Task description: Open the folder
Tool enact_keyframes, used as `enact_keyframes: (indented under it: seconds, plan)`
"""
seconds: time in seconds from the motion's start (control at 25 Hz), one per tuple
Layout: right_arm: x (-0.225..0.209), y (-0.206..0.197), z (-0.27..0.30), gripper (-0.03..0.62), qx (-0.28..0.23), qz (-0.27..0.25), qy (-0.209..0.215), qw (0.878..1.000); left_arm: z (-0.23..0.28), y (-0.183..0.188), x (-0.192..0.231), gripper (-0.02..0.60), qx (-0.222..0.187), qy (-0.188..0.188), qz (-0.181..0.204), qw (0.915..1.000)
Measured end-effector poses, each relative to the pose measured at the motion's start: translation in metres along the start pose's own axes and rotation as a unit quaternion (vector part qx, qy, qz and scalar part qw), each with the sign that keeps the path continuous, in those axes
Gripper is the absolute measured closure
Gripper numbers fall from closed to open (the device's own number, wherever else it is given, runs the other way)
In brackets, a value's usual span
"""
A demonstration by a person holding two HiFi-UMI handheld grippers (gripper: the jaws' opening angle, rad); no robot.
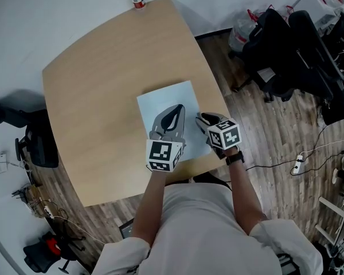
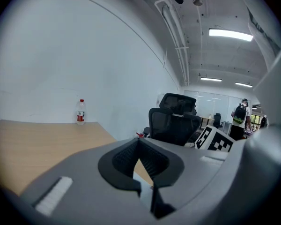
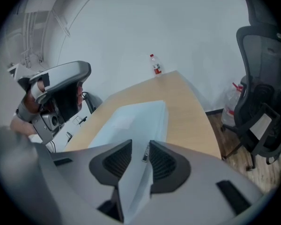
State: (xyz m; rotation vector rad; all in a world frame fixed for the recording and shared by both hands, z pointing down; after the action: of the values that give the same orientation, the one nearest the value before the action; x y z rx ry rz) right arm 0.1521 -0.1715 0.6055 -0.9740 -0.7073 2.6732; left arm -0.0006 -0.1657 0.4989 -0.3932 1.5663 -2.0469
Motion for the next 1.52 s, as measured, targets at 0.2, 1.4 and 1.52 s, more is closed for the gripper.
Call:
enact_keyframes:
  seconds: [0.2,1.4,1.52]
  plan:
    - [-0.004,-0.002,0.007,0.471,0.01,0.01,0.004,1.0,0.0,-0.004,0.002,0.572,0.004,0.0,-0.003,1.0]
    - [-0.021,-0.005,0.015,0.527,0.022,0.123,0.046,0.991,-0.006,-0.006,0.009,0.572,0.011,0.016,-0.011,0.9998]
    - [-0.018,-0.003,0.013,0.533,0.019,0.124,0.053,0.991,-0.008,-0.005,0.012,0.572,0.009,0.021,-0.011,0.9997]
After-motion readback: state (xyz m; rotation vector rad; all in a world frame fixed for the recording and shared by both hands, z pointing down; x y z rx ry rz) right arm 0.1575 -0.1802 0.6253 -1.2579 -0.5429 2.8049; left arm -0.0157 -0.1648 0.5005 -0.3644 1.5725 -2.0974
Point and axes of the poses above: the fingertips, and each gripper's own axes: z forward along the fingers, x to its left, y out of its top, the point moved 8 cm from there along -z, backward along the fingers, and after that the axes turned 14 degrees about z, right-handed, at the moved point
